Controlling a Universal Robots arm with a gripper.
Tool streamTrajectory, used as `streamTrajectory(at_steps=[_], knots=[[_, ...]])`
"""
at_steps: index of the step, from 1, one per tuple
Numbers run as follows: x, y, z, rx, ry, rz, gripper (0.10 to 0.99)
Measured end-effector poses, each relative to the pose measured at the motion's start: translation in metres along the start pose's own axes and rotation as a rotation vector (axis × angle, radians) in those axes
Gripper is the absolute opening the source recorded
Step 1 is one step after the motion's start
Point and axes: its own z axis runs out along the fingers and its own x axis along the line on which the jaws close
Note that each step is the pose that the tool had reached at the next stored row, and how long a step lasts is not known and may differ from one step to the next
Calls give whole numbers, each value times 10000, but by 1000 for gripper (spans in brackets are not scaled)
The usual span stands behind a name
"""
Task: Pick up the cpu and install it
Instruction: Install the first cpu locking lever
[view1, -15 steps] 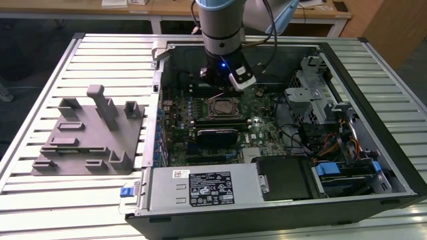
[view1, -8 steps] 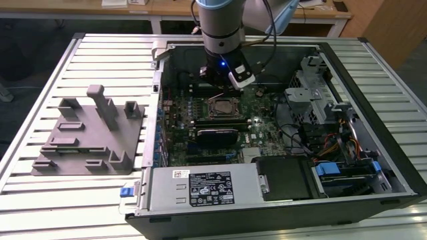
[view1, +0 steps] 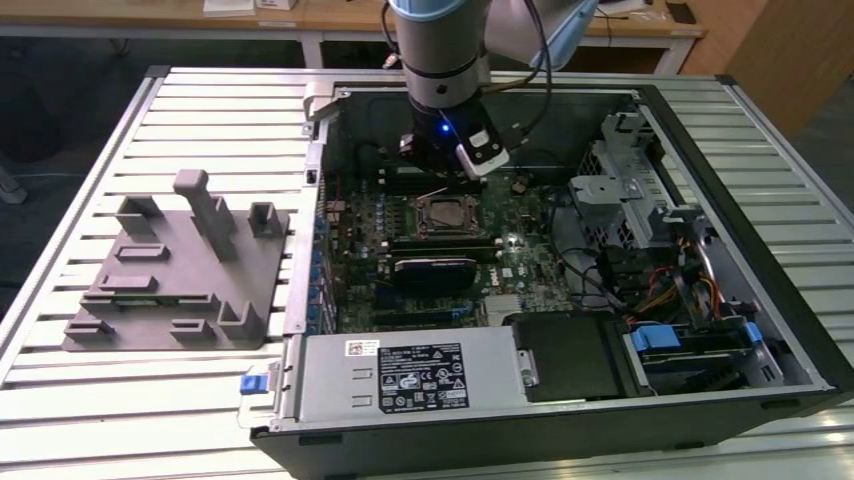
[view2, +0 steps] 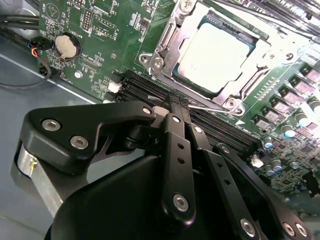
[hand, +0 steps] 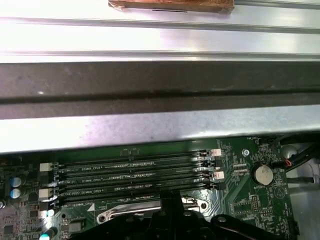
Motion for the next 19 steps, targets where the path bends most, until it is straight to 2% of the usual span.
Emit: streamTrajectory(at_steps=[12,19], knots=[[14,-7,79,-9,-84,-27,106],[14,-8,82,-10,-91,-28,106]])
